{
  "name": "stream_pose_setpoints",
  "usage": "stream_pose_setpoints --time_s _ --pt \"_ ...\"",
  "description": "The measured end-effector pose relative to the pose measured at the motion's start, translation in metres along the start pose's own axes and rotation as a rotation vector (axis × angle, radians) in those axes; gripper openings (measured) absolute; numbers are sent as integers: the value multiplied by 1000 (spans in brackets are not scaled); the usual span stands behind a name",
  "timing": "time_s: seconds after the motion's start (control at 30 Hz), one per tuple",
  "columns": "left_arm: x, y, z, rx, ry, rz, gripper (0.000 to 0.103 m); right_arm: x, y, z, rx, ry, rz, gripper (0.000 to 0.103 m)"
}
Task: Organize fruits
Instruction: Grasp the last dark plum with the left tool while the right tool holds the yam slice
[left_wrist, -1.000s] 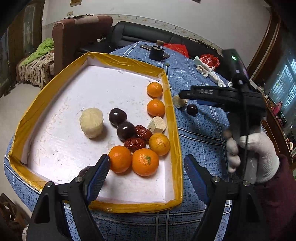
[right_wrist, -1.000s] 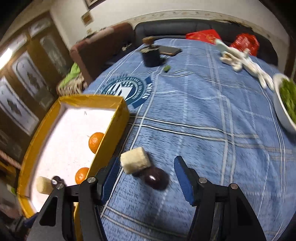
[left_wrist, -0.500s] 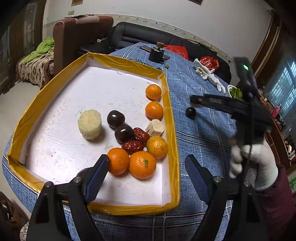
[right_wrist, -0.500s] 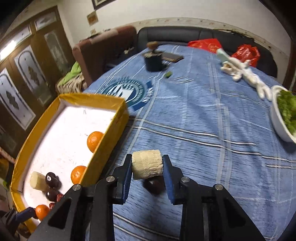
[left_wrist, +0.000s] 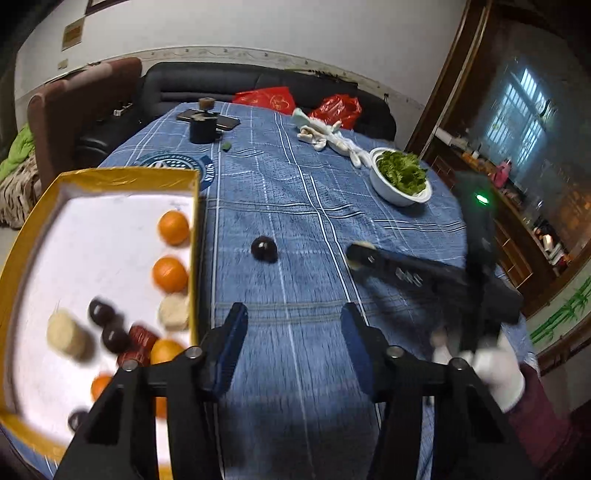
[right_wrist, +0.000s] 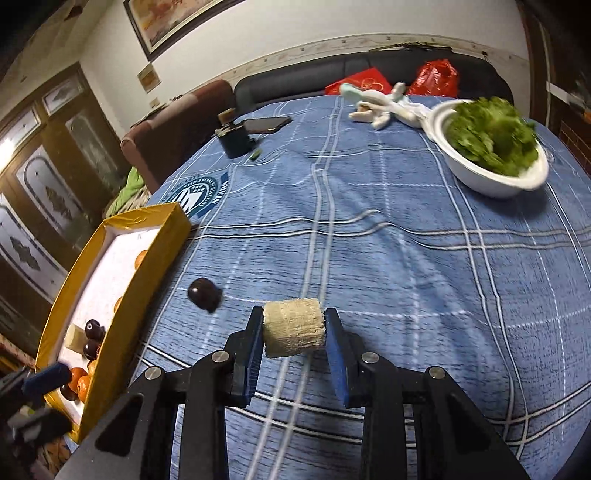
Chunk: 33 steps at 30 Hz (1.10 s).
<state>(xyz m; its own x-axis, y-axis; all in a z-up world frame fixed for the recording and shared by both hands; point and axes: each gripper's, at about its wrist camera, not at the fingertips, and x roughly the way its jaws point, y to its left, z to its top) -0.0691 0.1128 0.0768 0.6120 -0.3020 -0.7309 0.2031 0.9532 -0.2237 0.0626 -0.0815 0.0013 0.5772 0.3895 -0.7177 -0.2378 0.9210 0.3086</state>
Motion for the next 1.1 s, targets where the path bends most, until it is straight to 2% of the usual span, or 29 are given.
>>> stream_pose_setpoints --time_s 0.17,0.27,0.4,0.53,0.6,0.7,0.73,0.8,0.87,0.93,1.1 --pt "41 -16 31 84 35 90 50 11 -14 -4 33 45 57 35" --pt "74 -18 47 109 96 118 50 11 -17 -3 43 52 72 35" --pt "109 -13 55 93 166 119 54 11 -18 -3 39 65 73 36" --pt "133 -3 58 57 212 157 54 9 -19 -4 46 69 76 36" --pt "136 -1 56 52 228 165 53 8 -20 -5 51 72 77 36" --pt "136 -5 53 82 215 223 31 6 -20 -6 55 73 75 36" --pt "134 -4 53 81 208 229 29 6 -20 -7 55 72 73 36" --pt "130 -1 53 71 195 219 26 5 -19 -7 49 70 66 36" --pt "127 4 54 43 197 175 25 3 -15 -9 34 60 42 35" --pt "123 6 54 34 187 168 25 0 -12 -9 17 43 28 35" --pt "110 5 53 14 156 140 25 -5 -10 -9 14 21 38 35"
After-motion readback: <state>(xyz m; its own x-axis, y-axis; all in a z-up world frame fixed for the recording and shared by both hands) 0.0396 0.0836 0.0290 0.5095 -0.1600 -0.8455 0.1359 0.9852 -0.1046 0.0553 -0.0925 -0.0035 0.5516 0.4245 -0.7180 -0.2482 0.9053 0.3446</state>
